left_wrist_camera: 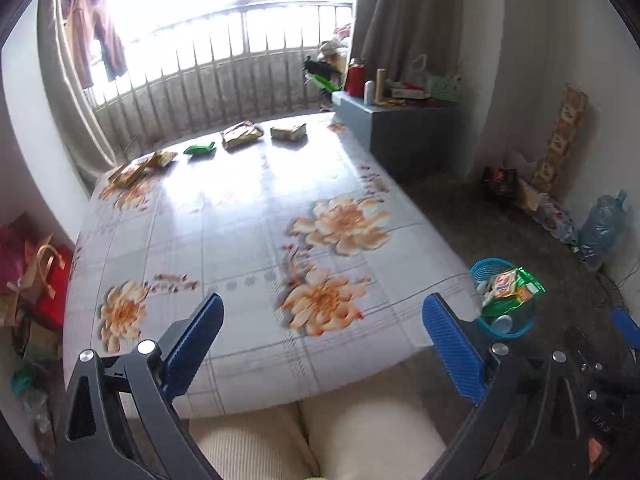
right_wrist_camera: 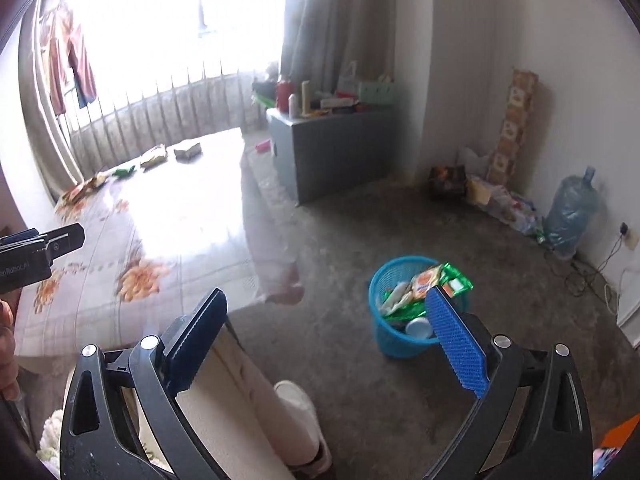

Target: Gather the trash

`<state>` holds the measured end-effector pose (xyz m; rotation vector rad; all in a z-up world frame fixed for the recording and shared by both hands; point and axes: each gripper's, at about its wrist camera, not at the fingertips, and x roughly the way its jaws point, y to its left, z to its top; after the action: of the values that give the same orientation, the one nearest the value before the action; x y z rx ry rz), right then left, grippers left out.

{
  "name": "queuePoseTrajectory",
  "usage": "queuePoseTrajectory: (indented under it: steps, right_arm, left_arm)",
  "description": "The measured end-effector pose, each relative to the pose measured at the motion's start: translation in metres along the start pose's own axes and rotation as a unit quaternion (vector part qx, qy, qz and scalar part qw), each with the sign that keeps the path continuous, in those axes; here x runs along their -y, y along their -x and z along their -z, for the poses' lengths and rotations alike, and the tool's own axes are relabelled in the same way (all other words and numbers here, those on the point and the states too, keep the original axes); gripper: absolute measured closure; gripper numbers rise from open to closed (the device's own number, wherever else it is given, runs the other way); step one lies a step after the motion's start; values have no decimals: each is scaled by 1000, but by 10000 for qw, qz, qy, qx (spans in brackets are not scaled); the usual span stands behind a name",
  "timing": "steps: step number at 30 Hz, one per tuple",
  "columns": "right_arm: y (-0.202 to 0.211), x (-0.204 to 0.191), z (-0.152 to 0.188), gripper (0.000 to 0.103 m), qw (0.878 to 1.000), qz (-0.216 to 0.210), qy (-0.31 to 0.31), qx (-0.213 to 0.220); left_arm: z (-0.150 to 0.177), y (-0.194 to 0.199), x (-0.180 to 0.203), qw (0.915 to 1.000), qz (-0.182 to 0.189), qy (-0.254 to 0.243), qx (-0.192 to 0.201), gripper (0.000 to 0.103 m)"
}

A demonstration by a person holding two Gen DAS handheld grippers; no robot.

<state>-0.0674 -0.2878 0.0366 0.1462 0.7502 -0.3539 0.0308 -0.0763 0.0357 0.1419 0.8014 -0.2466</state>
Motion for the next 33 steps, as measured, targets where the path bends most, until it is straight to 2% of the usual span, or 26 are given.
queuePoseTrajectory:
  steps: [3, 5, 9, 13, 19, 33]
  right_arm:
    - [-16, -19, 11, 8, 9987, -170, 282, -378]
    - [-18, -30, 17, 8, 9978, -109, 464, -454]
    - [-13, -47, 28, 8, 9962, -72, 681, -544]
    - [-16, -54, 36, 8, 9945, -42, 784, -696]
    - [-23, -60, 40, 8, 9926, 2, 859, -853]
    - [-20, -66, 36, 8, 9921, 19, 1020, -730]
  left_arm:
    - [26, -8, -23, 9974, -224, 637, -247, 6]
    - [38, -19, -31, 9935, -271, 969, -525, 6]
    - [61, -28, -36, 9896, -590, 972, -880, 6]
    - [71, -31, -36, 9885, -740, 827, -1023, 6]
    - [68, -29, -38, 9887, -865, 787, -936, 6]
    - [60, -23, -39, 9901, -938, 742, -729, 6]
